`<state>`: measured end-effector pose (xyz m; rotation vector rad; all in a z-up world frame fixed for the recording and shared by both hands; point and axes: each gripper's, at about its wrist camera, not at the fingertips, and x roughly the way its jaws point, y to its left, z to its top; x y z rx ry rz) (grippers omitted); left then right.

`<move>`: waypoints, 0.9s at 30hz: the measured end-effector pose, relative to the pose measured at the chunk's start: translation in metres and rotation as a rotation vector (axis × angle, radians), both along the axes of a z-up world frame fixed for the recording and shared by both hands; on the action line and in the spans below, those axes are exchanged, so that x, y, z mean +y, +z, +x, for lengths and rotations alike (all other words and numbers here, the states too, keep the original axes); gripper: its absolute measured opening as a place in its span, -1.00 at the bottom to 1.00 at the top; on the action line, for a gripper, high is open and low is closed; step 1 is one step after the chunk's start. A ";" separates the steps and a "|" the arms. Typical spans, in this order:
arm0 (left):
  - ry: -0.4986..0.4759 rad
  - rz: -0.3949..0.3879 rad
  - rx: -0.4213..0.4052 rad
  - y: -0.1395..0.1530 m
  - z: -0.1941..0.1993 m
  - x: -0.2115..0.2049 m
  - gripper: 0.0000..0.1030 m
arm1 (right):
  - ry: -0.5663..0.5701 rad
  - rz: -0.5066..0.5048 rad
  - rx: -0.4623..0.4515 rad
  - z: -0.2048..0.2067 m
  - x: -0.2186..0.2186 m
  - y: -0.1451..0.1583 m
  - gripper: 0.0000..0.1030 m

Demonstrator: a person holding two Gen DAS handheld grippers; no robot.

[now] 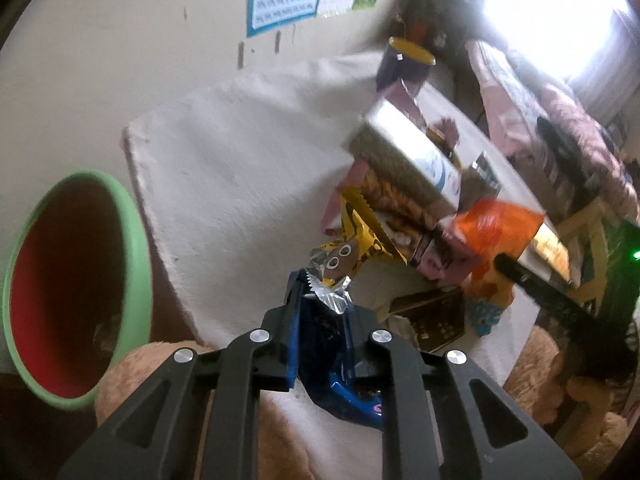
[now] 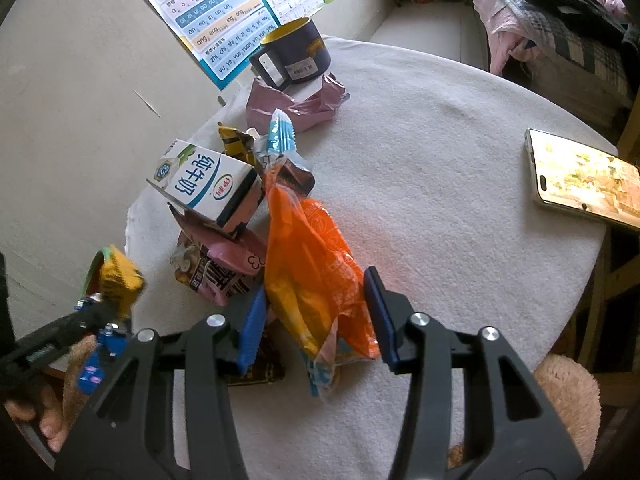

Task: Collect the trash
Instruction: 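Lift the blue snack wrapper with the left gripper toward the bin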

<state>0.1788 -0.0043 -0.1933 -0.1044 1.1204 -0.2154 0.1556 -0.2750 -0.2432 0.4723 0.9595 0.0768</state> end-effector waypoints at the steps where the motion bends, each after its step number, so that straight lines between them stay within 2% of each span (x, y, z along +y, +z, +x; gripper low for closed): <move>1: 0.008 -0.011 -0.004 0.002 -0.003 0.005 -0.73 | -0.002 -0.003 0.001 0.000 0.000 0.001 -0.11; 5: -0.002 -0.021 0.017 -0.005 -0.005 0.000 -0.68 | -0.007 -0.003 0.003 -0.001 -0.001 0.001 -0.11; 9: 0.007 -0.040 0.034 -0.011 -0.003 -0.002 -0.39 | -0.006 -0.005 0.005 -0.002 -0.001 0.002 -0.11; 14: -0.009 -0.008 0.039 -0.014 -0.007 -0.006 0.02 | -0.006 -0.004 0.006 -0.002 -0.001 0.002 -0.11; 18: 0.001 -0.008 0.044 -0.013 -0.010 -0.002 0.04 | -0.007 -0.002 0.006 -0.002 -0.001 0.001 -0.11; 22: -0.010 -0.007 0.098 -0.024 -0.011 -0.002 0.06 | -0.007 -0.003 0.005 -0.002 -0.001 0.001 -0.11; 23: -0.014 -0.003 0.105 -0.027 -0.011 -0.004 0.12 | -0.008 -0.002 0.006 -0.002 -0.001 0.001 -0.10; 27: -0.044 0.057 0.127 -0.036 -0.006 -0.019 0.22 | -0.006 -0.004 0.004 -0.002 0.000 0.001 -0.10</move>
